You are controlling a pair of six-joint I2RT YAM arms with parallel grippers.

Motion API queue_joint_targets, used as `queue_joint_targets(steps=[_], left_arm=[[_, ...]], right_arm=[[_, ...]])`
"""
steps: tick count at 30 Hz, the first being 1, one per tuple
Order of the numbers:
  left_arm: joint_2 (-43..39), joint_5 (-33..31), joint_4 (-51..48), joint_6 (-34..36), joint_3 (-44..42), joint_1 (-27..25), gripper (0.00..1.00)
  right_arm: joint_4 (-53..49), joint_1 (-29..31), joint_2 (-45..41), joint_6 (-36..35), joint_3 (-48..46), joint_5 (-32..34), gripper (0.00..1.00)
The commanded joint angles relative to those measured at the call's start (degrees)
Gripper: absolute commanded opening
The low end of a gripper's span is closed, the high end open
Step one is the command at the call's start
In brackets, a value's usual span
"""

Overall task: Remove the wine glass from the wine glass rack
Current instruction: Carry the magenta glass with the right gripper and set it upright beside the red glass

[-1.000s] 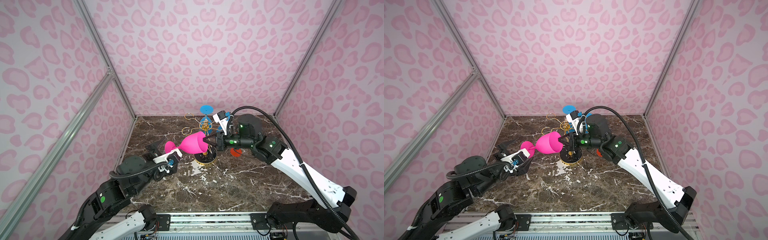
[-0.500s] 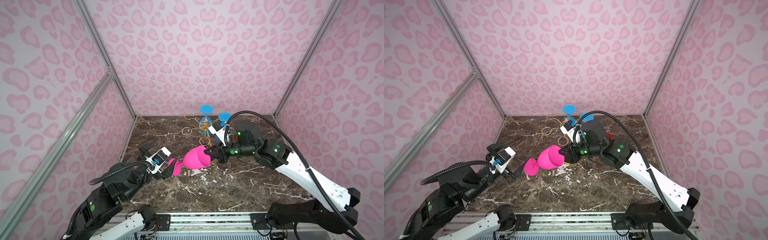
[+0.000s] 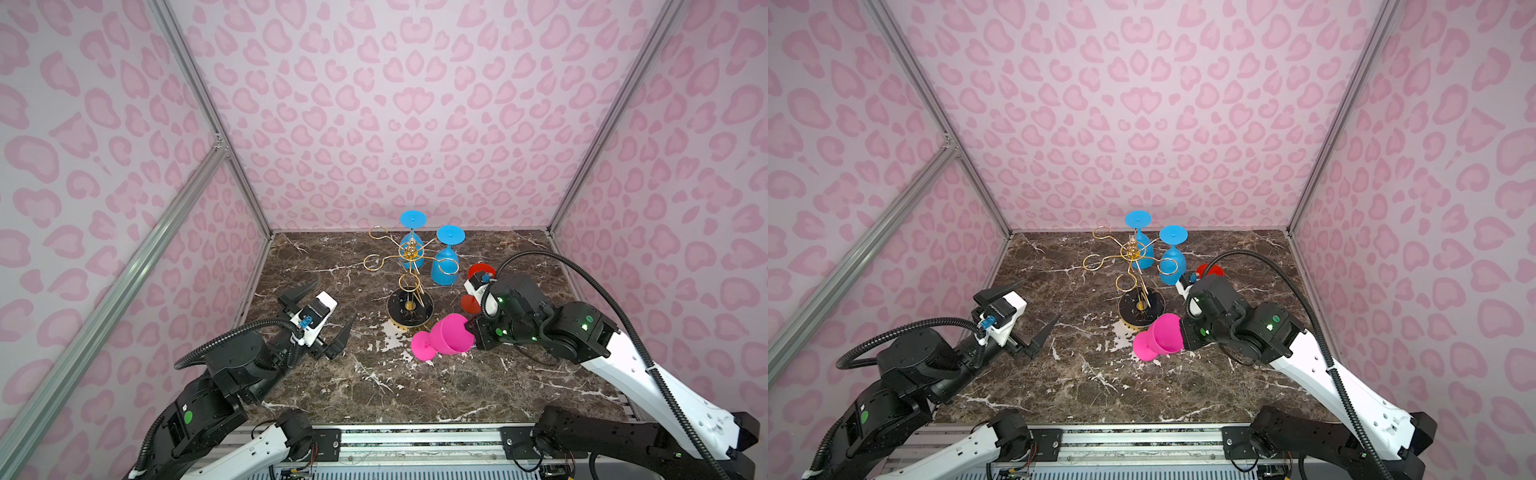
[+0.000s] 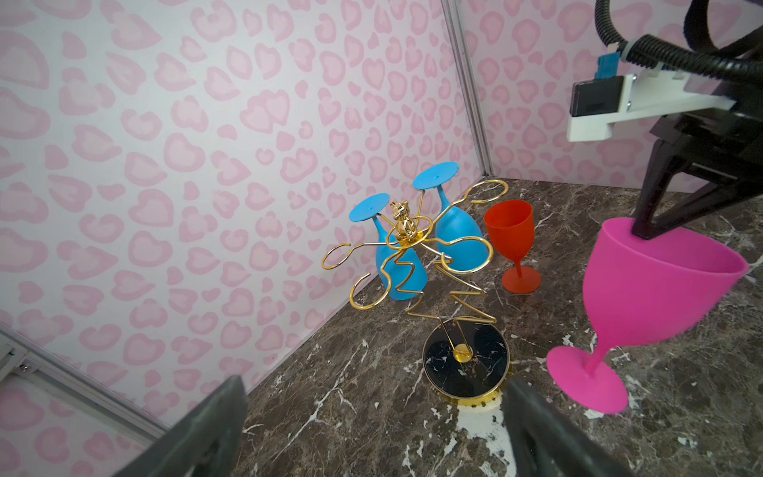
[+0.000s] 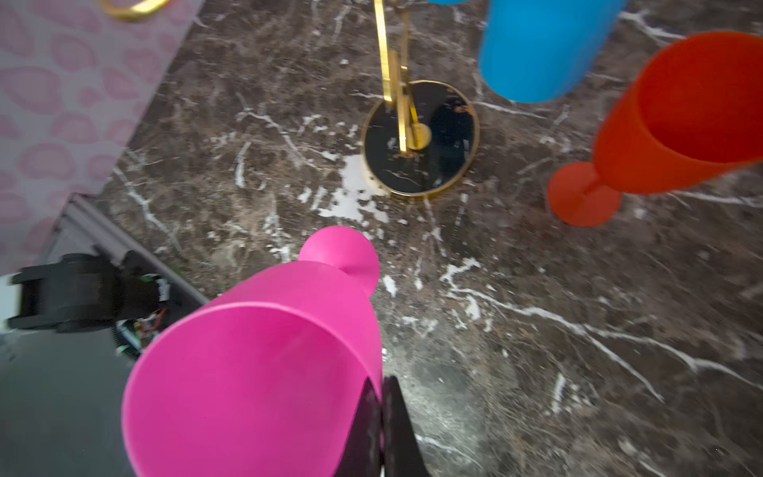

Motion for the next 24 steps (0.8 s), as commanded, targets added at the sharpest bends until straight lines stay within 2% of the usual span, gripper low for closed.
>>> queue_joint_targets(steps=[1,6,13,20,24], left_arm=[[-0.44,-0.52,2.63,-1.64,-0.26,0.07,0.98],[-1.07,-0.51,2.63,-3.77,-0.79,0.01,0.98],[-1.34,-0.37,2.64,-6.07,-1.39,0.03,0.98],[-1.84,-0.03,2.47,-8.58,-2.15,-0.04,0.98],[-2.24,0.1,2.46,-9.61,-2.5,0.01,0.98]], right_arm=[[-5.32,-4.15,-0.28,1.17,-1.1,6.3,0.0],[-4.51,-12.71,1.32,-0.41,-3.25,7.81,0.0],[1.81,-19.6,7.99,-3.24,-2.77,5.75,0.0],[3.25,-21.83,15.36,-5.2,1.6,2.82,0.0],[0.26,-21.79,19.5,-6.77,4.19,0.92,0.0]])
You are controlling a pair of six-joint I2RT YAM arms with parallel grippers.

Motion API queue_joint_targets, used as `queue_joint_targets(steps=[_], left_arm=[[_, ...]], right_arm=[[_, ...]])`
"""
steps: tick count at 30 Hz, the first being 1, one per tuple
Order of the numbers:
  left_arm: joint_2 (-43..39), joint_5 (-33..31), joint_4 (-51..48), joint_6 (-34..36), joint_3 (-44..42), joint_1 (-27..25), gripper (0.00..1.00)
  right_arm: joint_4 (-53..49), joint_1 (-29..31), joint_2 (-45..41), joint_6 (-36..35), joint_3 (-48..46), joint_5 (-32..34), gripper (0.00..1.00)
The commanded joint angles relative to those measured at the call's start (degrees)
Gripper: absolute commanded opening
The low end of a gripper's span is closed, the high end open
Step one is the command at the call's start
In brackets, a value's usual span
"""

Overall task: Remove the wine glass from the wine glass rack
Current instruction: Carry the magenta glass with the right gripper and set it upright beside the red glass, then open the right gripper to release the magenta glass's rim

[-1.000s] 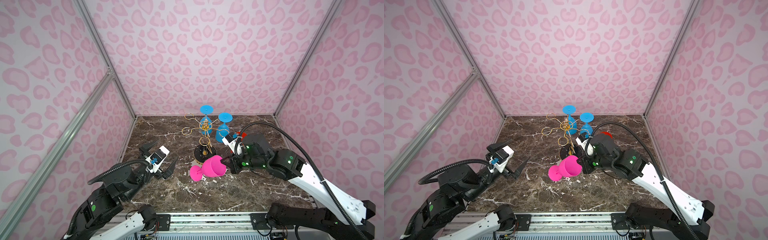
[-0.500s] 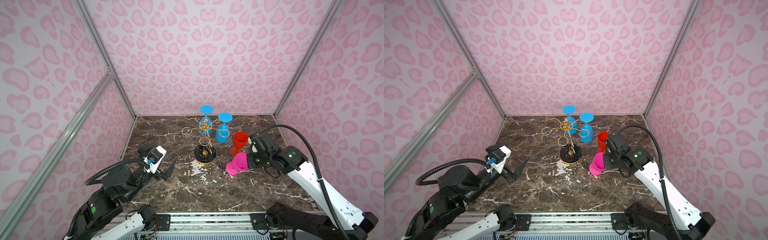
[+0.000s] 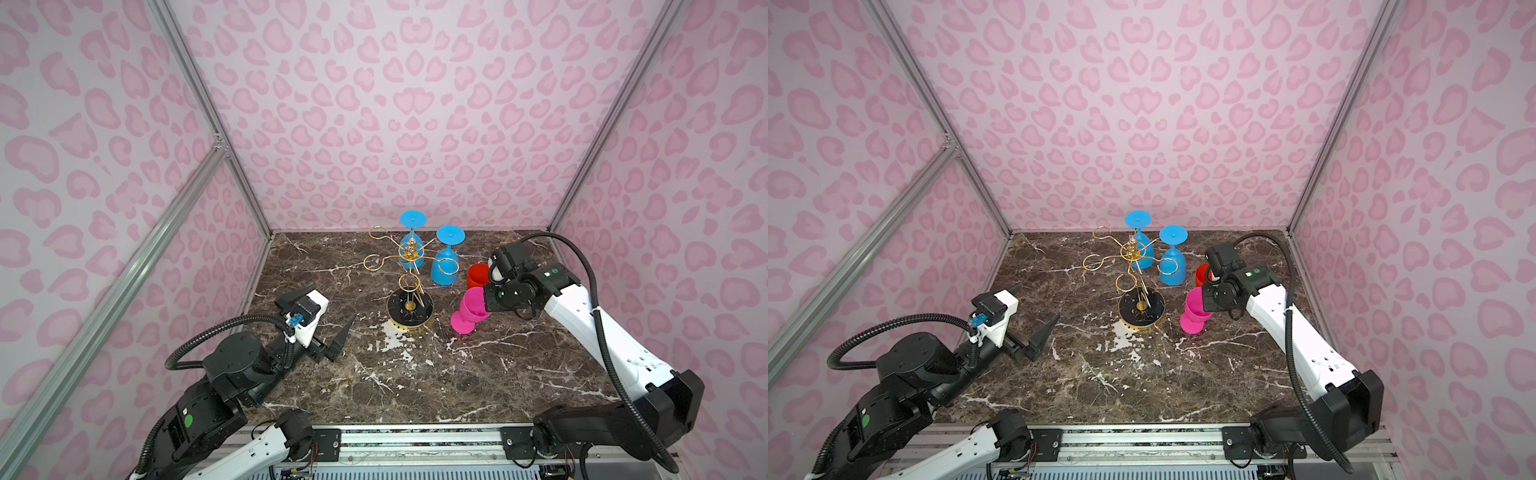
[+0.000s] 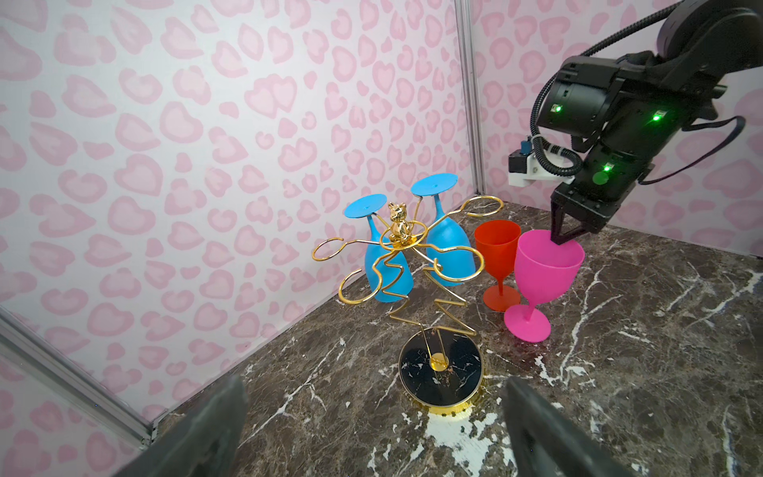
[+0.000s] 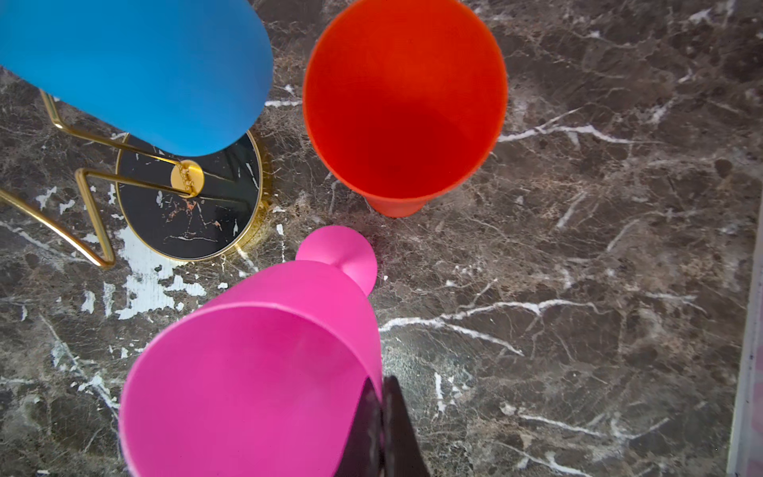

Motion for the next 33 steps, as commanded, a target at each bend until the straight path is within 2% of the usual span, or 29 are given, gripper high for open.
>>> queue_joint_targets(steps=[1,7,14,24,33], left_arm=[[-0.36,0.08,1.29,-1.71,-0.34,0.03,0.98],[-1.12,-0.1,0.99,-2.36,-0.86,0.03,0.98],[-1.59,-0.15,0.76,-3.12,-1.39,0.08,0.97],[-2.33,-0.8,0.5,-3.63,-1.37,0.03,0.98],[-2.24,-0.57,0.29,-4.03,-1.3,0.05,0.98]], right_arm=[[-2.35,-0.04,2.53,-2.35,1.53,-2.18,0.0],[-5.51,-0.56,4.05,-3.6,2.04,0.44,0.0],[-6.14,-0.84,5.1,-4.09,2.7,-1.41,0.0],[-5.4,4.45,6.28,-2.16,3.78,-3.07,0.0],[-5.62,4.63,7.87,-2.46,4.08,-2.49,0.0]])
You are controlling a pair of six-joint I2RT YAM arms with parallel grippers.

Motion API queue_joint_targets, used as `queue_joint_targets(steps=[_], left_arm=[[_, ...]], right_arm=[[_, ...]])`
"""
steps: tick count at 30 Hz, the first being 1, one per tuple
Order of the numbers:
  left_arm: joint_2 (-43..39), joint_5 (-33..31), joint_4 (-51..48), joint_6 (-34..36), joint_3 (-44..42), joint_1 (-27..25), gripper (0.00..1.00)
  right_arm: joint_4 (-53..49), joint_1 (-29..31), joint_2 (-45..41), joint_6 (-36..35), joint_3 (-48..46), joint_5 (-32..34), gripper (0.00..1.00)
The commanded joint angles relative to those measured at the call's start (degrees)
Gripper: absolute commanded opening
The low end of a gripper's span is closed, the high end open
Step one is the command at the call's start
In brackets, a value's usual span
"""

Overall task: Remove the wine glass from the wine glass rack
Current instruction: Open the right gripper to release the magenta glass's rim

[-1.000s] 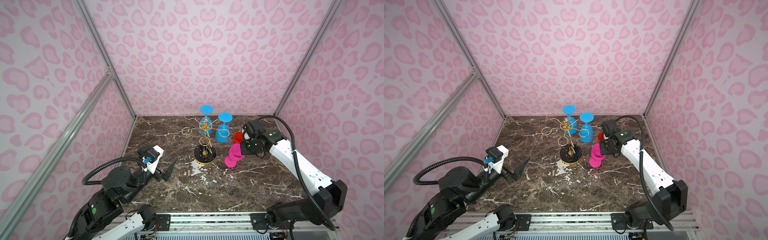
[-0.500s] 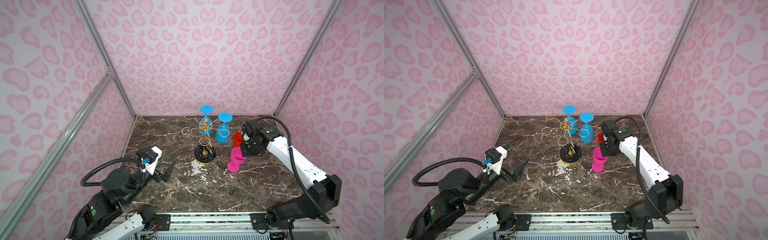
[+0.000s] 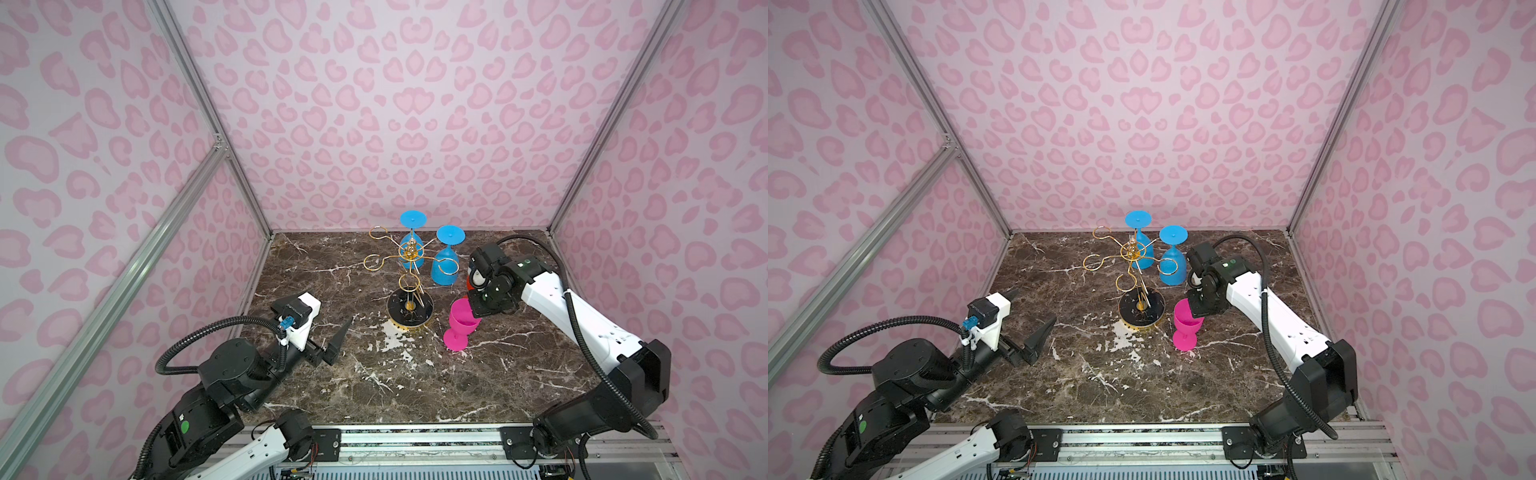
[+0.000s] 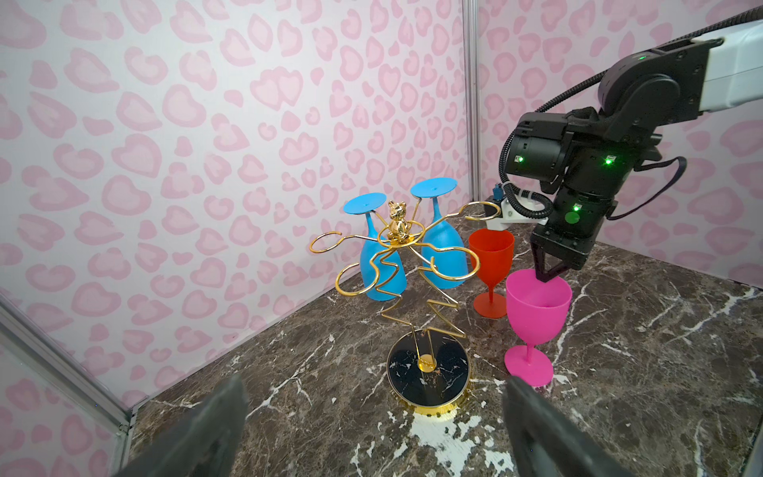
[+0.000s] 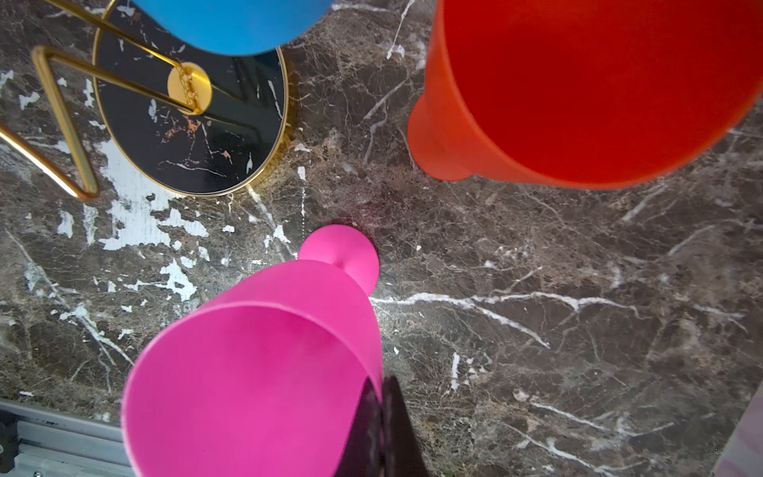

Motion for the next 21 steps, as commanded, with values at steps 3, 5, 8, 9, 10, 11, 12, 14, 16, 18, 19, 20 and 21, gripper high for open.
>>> queue_joint_targets(steps=[3,5,8,9,10,11,12,14,16,18,19,20,21], left_arm=[[0.01,-0.34,0.49,-0.34,0.14,-0.02,0.98],[0.13,-0.29,0.49,-0.41,0.15,0.02,0.98],[0.18,-0.3,0.4,-0.4,0.33,0.05,0.98],[0.21,-0.26,0.4,-0.41,0.32,0.03,0.98],[0.14,-0.24,0.41,-0.44,0.37,-0.01,0.98],[0.09,-0.23,0.31,-0.47,0.28,0.04,0.98],[0.07,-0.27,0.31,-0.41,0.26,0.11,0.98],[0.05,-0.2,0.38,-0.41,0.15,0.03,0.98],[0.02,-0.23,0.41,-0.52,0.08,-0.01,0.98],[0.09,-0.01,0.49,-0.64,0.14,0.02,0.98],[0.14,0.04,0.49,-0.77,0.15,0.02,0.98],[0.14,0.06,0.4,-0.82,0.15,0.03,0.98],[0.11,0.08,0.36,-0.89,0.15,0.1,0.98]], right_arm=[[-0.22,0.48,0.4,0.56,0.3,-0.2,0.0],[-0.44,0.81,0.26,0.67,0.31,-0.45,0.0],[-1.27,0.47,-0.09,0.33,-0.15,0.64,0.0],[-1.73,-0.41,-0.18,0.09,-0.37,1.23,0.0],[-2.09,-1.25,-0.35,-0.09,-0.4,1.41,0.0],[-2.39,-2.33,-0.68,-0.41,-0.58,1.42,0.0],[-2.31,-3.21,-1.06,-0.75,-0.67,1.38,0.0],[-2.25,-4.45,-1.61,-1.24,-0.54,1.39,0.0],[-2.7,-5.19,-1.21,-1.91,0.04,1.46,0.0],[-2.92,-5.67,-0.35,-2.57,0.67,1.47,0.0],[-2.97,-5.85,-0.02,-2.81,0.92,1.42,0.0],[-2.94,-6.01,0.51,-3.06,1.21,1.53,0.0],[-2.98,-6.23,0.89,-3.26,1.48,1.7,0.0]])
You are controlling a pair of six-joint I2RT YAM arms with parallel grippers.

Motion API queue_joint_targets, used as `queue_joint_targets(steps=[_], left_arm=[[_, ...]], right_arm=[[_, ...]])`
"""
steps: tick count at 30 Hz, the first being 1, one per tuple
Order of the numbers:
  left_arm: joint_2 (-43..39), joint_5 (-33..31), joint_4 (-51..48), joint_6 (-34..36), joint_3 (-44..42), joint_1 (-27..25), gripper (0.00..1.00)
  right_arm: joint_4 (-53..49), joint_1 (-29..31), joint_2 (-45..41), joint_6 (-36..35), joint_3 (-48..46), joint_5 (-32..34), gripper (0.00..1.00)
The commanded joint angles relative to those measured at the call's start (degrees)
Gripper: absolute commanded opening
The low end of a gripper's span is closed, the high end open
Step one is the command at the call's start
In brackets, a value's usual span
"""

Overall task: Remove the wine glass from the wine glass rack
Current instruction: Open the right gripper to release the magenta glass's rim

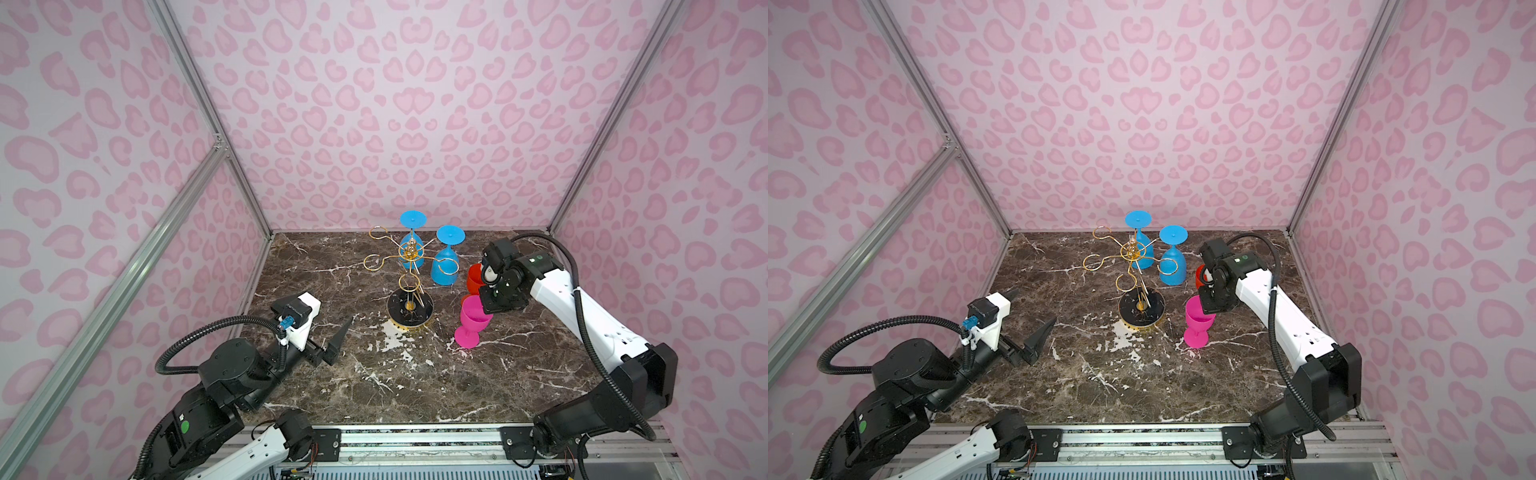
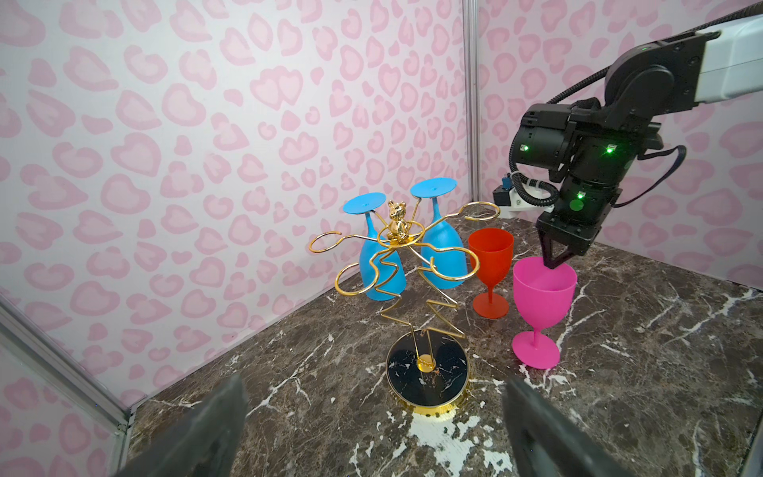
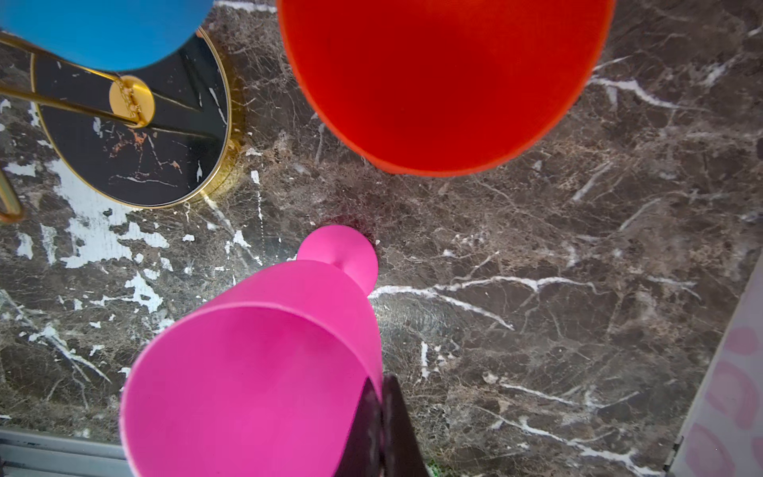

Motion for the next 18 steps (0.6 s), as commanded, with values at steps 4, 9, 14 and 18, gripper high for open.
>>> queue_joint_targets(steps=[4,9,14,18], left_arm=[[-0.39,-0.12,-0.02,-0.79,0.32,0.04,0.98],[-1.04,-0.27,-0.03,-0.93,0.1,0.04,0.98],[-0.72,-0.23,-0.02,-0.84,-0.03,0.07,0.98],[-0.36,-0.01,-0.02,-0.73,-0.03,0.05,0.98]], right_arm=[[-0.5,-0.78,2.03,-1.71,1.9,0.51,0.0],[-0.55,-0.48,2.12,-1.63,2.14,0.04,0.0],[-1.0,0.1,2.41,-1.58,2.11,0.88,0.0],[-0.99,0.78,2.43,-1.29,2.15,1.01,0.0]])
